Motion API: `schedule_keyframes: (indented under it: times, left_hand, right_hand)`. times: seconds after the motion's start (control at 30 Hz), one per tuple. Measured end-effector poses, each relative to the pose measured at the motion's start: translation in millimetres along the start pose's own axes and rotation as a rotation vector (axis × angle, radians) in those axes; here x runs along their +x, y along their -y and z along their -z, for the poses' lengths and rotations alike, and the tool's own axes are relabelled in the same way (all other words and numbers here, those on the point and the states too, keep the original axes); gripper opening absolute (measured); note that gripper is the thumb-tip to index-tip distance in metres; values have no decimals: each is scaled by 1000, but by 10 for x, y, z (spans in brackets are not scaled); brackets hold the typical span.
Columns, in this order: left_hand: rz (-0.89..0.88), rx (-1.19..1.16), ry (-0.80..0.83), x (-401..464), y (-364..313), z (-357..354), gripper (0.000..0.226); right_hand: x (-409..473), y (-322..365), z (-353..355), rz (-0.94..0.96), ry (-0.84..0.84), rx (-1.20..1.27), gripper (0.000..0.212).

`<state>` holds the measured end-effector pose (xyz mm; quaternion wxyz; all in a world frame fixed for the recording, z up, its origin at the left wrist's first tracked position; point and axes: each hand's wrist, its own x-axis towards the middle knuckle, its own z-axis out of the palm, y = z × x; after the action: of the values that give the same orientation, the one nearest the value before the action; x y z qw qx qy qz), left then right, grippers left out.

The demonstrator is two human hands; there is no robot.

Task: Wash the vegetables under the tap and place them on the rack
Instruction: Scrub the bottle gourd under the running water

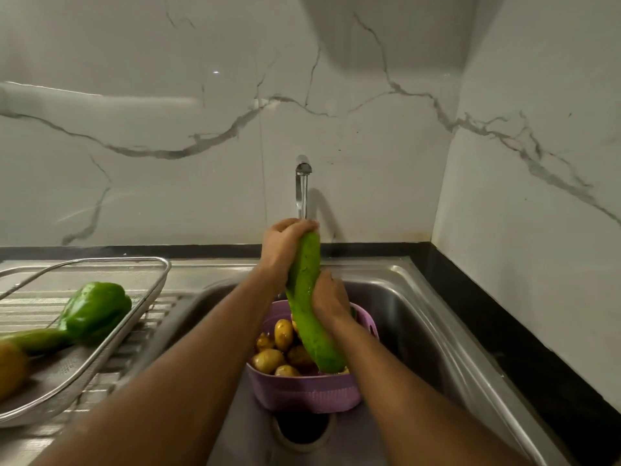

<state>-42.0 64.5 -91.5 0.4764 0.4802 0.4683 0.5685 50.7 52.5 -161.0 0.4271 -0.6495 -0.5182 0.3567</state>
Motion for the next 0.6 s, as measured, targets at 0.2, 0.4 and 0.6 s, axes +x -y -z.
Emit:
schedule_keyframes:
  times: [0.2, 0.4, 0.6]
  left_hand:
    - [-507, 607, -152, -82, 110, 16, 24]
    - [-425, 1021, 206, 252, -357, 85, 16]
    - [-26, 631, 508, 248, -527, 140, 17]
  right_hand:
    - [-23, 10, 44, 80, -28, -227, 40]
    - [97, -4, 129, 131, 67, -320, 38]
    - [136, -51, 167, 119, 68, -28, 42]
